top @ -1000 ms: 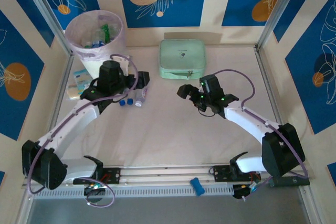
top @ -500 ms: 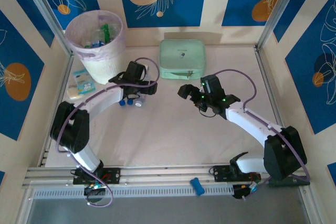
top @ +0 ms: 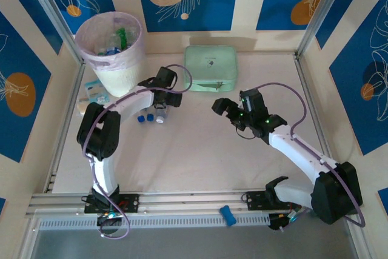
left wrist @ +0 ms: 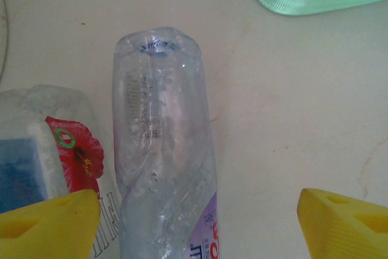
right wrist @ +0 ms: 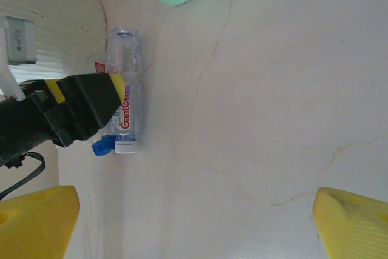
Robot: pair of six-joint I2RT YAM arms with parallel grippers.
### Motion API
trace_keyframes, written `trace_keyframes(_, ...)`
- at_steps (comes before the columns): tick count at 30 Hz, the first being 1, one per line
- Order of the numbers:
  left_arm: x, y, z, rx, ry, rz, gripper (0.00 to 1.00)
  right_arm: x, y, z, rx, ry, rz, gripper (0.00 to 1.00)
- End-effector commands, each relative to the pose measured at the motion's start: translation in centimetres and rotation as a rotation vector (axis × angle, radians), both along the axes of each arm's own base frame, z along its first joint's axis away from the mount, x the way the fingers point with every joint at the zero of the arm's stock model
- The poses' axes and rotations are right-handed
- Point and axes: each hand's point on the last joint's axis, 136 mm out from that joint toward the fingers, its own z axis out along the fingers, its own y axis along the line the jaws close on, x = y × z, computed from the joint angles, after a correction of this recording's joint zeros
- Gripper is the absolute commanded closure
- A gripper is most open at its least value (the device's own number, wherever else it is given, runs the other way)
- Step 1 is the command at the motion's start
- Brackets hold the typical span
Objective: Put the plastic bottles in the bin
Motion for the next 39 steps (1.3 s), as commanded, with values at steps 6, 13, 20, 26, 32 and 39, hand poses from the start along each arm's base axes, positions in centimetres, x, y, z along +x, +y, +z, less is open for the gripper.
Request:
trace_keyframes(6, -0.1, -0.3, -2.7, 0.051, 0.076, -0.016, 0.17, -0.3, -0.7, -0.3, -0.004, 0.005, -0.014, 0.01)
trace_keyframes(13, -0.3, -0.5, -4.1, 0.053, 0.115, -0.023, 0.22, -0.2, -0.9, -0.2, -0.003, 0.004, -0.022, 0.01)
trace_keyframes(20, -0.2, -0.7, -4.8, 0.053, 0.124, -0.032, 0.25, -0.1, -1.0, 0.2, -0.001, 0.0, -0.025, 0.01)
trace_keyframes(26, -0.2, -0.8, -5.7, 0.062, 0.141, -0.038, 0.25, -0.1, -1.1, 0.3, -0.002, -0.001, -0.026, 0.01)
trace_keyframes(32, -0.1, -0.9, -5.9, 0.064, 0.142, -0.047, 0.37, -0.1, -1.1, 0.4, -0.003, -0.003, -0.026, 0.01)
trace_keyframes(39, -0.2, -1.3, -3.8, 0.017, 0.101, -0.056, 0.57, -0.2, -1.2, 0.1, -0.001, 0.0, -0.033, 0.01)
